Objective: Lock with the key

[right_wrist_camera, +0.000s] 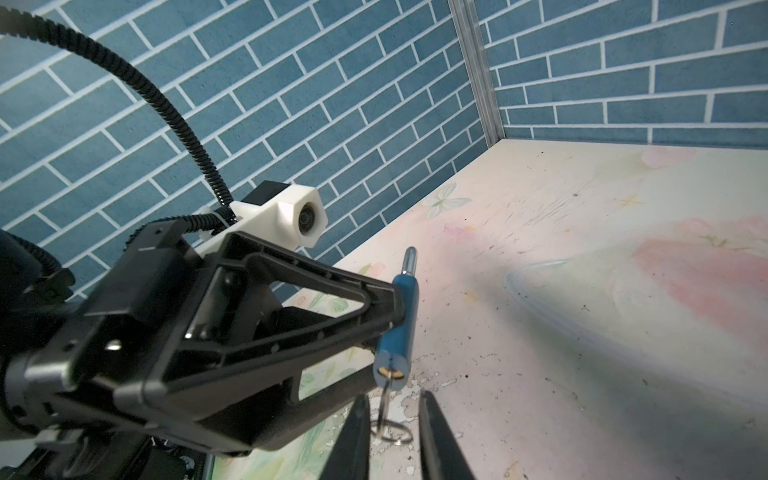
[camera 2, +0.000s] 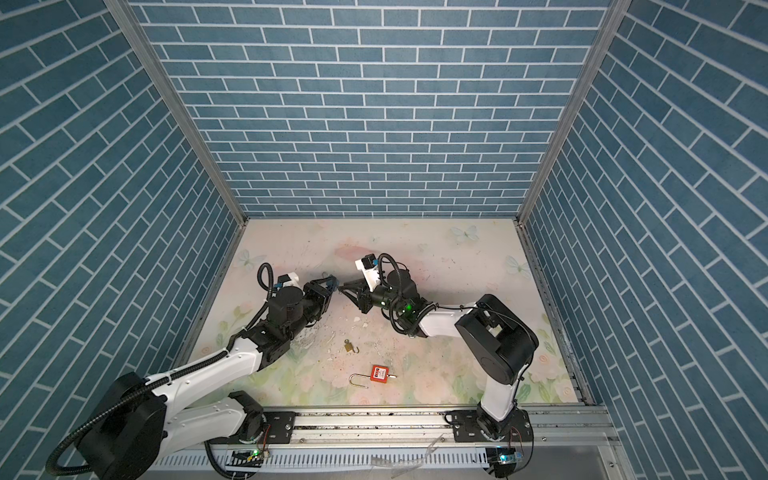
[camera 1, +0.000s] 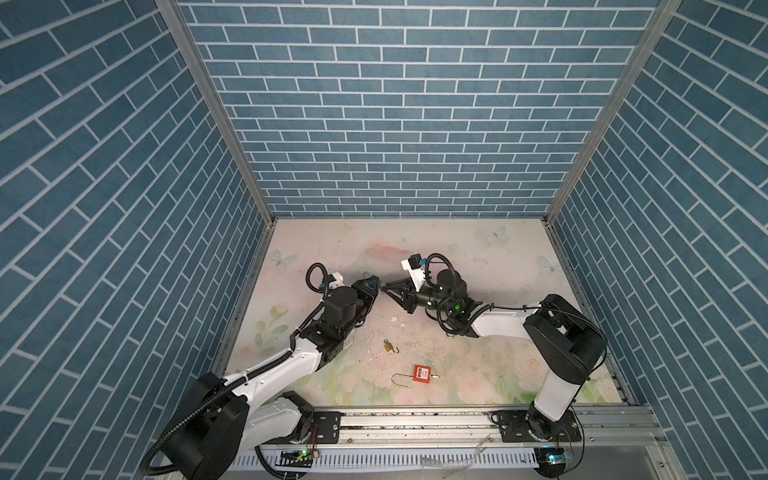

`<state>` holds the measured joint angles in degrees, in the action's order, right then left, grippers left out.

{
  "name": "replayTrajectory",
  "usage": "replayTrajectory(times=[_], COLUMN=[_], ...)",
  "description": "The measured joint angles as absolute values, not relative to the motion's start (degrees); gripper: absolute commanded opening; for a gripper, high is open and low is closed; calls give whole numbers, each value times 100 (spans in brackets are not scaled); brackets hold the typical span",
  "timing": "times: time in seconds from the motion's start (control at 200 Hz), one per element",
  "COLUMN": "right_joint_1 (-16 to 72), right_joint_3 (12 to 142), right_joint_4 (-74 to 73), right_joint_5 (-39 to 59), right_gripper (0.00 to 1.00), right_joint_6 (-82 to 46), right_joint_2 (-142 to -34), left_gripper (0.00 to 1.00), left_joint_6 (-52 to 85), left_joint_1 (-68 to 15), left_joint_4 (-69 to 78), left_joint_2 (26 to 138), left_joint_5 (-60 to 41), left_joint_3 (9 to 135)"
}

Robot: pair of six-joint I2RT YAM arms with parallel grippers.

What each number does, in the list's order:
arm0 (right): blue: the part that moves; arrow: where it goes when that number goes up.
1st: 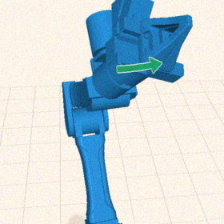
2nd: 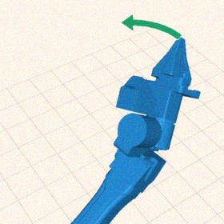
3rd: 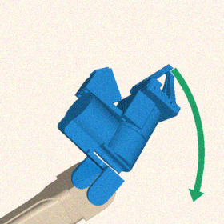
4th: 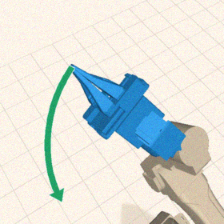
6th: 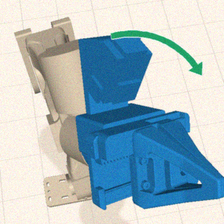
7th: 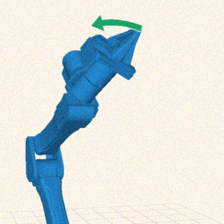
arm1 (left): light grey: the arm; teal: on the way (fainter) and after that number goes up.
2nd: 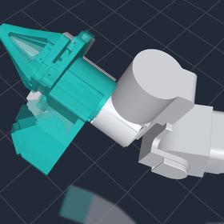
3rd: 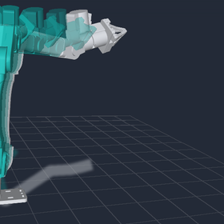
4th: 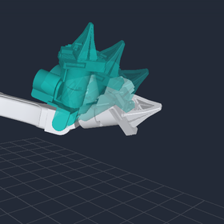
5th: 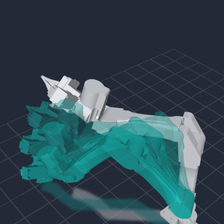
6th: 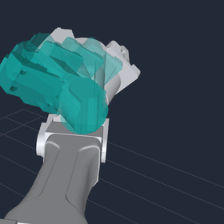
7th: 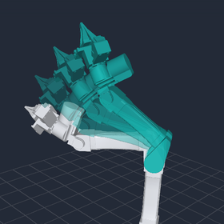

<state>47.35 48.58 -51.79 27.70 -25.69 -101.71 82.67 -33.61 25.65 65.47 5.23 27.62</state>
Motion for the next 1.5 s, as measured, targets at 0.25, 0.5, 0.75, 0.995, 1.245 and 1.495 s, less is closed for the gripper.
replayTrajectory(times=[0.25, 0.5, 0.75, 0.995, 1.245, 1.495], right_joint_1=[4751, 4746, 4746, 4753, 4674, 4386], right_joint_3=[4912, 4915, 4915, 4676, 3789, 3686], right_joint_4=[-5218, -5231, -5234, -5253, -5065, -4619], right_joint_5=[2873, 2873, 2873, 2871, 2670, 2440], right_gripper=[5, 0, 0, 0, 0, 0], right_joint_6=[-2576, -2615, -2617, -2676, -2724, -2668], right_joint_2=[-10267, -10300, -10320, -10263, -9651, -9050], left_gripper=[0, 0, 0, 0, 0, 0], left_joint_6=[8298, 8311, 8313, 8272, 7655, 6348], left_joint_1=[-3336, -3319, -3223, -2493, -1876, -1955], left_joint_4=[2563, 2561, 2561, 2561, 1466, -690], left_joint_2=[6547, 6560, 6565, 6370, 5959, 6997], left_joint_5=[523, 519, 405, 447, 711, 513], left_joint_3=[2759, 2746, 2735, 2676, 3129, 4622])
